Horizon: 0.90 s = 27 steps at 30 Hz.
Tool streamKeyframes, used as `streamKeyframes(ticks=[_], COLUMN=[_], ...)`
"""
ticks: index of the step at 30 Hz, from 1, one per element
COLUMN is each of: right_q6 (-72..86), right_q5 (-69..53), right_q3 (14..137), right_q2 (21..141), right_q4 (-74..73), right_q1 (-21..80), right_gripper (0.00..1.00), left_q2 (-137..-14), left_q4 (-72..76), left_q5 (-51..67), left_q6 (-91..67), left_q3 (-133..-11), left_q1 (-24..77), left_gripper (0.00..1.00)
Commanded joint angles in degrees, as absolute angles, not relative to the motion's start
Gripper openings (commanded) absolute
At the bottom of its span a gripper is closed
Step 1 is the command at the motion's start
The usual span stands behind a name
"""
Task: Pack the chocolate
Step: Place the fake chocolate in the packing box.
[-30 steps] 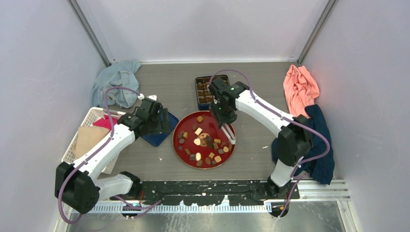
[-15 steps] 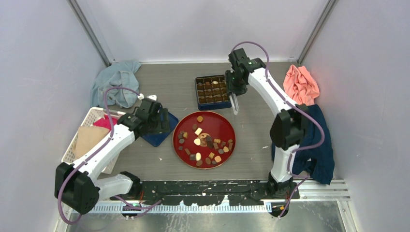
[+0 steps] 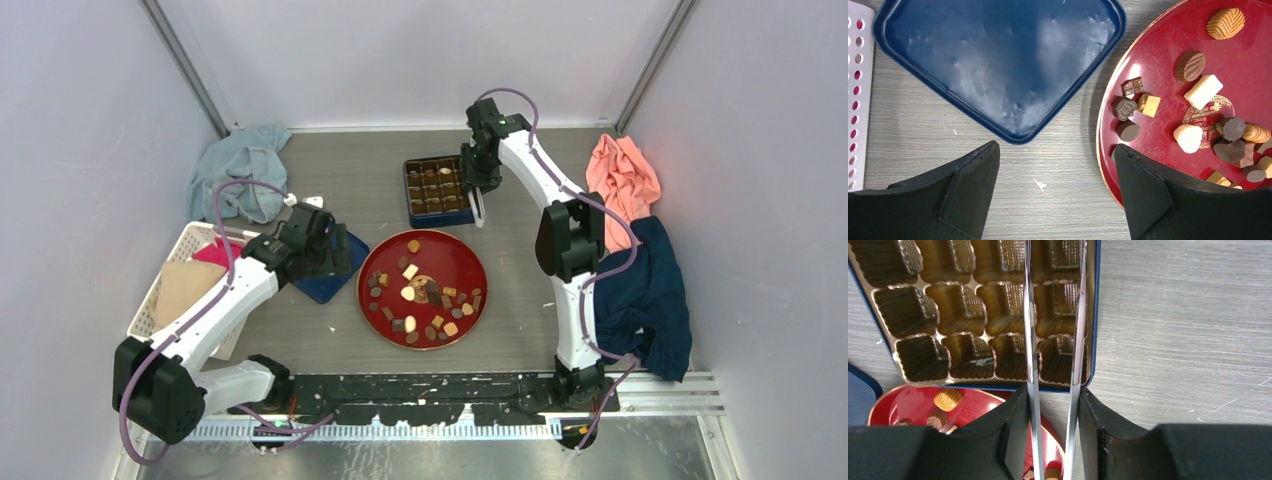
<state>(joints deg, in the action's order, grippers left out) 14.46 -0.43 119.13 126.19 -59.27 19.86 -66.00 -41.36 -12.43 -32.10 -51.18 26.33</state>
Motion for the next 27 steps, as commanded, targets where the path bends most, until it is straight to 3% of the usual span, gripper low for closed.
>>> streamKeyframes(ticks=[1, 15, 27], right_q6=[14.2, 14.7, 15.0], right_q5=[-2.1, -3.4, -4.6], right_q3=[123.7, 125.9, 122.9], right_q2=[126.6, 130.8, 127.5], right_q4=[-58.9, -58.2, -58.4], right_q1=[19.5, 19.0, 19.2], right_gripper=[0.23, 0.24, 0.24], left_q2=[-64.5, -64.4, -64.9], left_q4=[-39.8, -40.0, -39.8], left_q5=[-13.3, -13.4, -13.1], left_q6=[-31.5, -31.4, -31.4], left_q3=[-52.0, -52.0, -52.2], left_q1=[25.9, 25.8, 25.8], left_gripper=[0.85, 0.85, 0.85])
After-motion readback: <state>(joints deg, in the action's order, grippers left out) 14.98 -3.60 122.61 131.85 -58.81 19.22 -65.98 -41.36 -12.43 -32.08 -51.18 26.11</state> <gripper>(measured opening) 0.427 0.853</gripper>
